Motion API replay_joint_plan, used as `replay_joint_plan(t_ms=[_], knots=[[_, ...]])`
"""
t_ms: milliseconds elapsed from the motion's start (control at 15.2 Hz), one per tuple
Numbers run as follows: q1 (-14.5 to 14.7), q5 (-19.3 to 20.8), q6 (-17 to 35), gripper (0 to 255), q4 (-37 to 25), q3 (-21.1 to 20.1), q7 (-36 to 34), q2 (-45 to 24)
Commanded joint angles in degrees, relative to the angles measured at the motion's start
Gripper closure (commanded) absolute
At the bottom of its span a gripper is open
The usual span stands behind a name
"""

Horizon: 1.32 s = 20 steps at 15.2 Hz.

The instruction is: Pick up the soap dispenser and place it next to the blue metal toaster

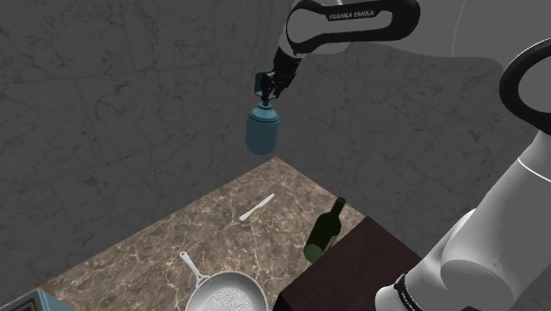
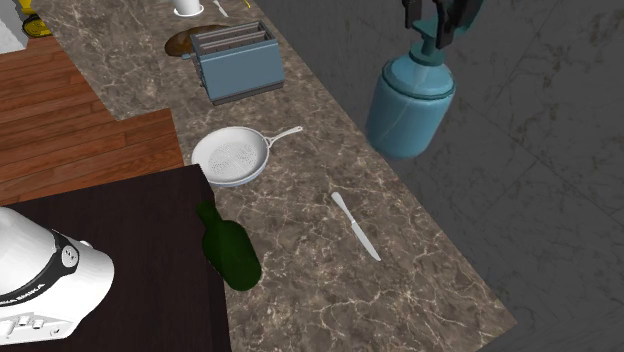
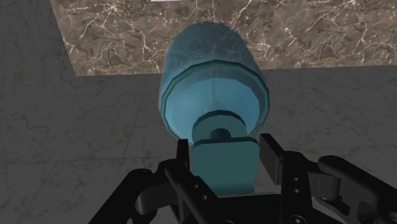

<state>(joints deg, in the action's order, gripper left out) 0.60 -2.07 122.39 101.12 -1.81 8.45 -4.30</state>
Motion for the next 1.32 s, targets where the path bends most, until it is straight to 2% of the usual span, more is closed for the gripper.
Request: replay_joint_plan(t_ms=[0, 792, 1254], knots=[[0.01, 0.04, -1.57, 255, -1.56, 0.0, -0.08, 0.06], [0.0, 0.19, -10.44, 255, -10.97, 0.01, -0.39, -0.47], [4.53, 2.69, -9.05, 255, -4.22, -4.02, -9.6, 5.0]])
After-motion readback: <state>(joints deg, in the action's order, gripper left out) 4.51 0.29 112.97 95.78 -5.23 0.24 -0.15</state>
